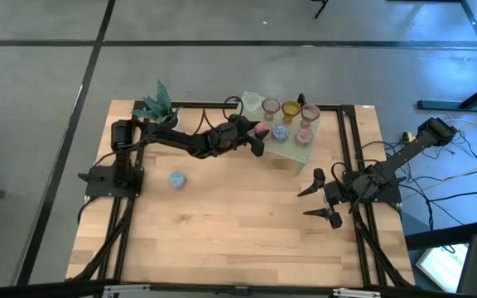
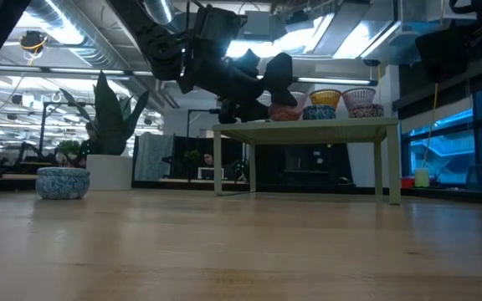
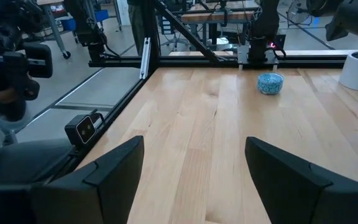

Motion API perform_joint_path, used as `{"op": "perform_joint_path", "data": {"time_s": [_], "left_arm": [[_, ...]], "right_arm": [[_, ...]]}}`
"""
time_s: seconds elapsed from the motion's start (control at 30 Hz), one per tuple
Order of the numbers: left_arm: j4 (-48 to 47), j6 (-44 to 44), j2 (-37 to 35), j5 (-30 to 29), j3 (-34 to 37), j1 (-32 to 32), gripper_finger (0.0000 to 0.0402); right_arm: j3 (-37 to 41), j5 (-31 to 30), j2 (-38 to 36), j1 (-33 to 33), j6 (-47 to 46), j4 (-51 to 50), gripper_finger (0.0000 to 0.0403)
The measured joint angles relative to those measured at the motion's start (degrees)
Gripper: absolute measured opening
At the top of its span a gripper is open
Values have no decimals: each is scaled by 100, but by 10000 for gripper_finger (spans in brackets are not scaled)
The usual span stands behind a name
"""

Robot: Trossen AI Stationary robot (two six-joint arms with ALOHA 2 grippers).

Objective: Pick & Place candle stick holders
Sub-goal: Put the pink scented candle on the shelf aligned with the blue scented candle

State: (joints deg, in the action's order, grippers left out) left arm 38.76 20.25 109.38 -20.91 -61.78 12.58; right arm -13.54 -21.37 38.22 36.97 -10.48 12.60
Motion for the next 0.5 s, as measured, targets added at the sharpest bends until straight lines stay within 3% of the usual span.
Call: {"op": "perform_joint_path", "data": {"time_s": [0.5], "left_arm": [[9, -348, -4, -39, 0, -2, 268]], "right_arm": [[0, 0, 0, 0, 22, 0, 283]]}}
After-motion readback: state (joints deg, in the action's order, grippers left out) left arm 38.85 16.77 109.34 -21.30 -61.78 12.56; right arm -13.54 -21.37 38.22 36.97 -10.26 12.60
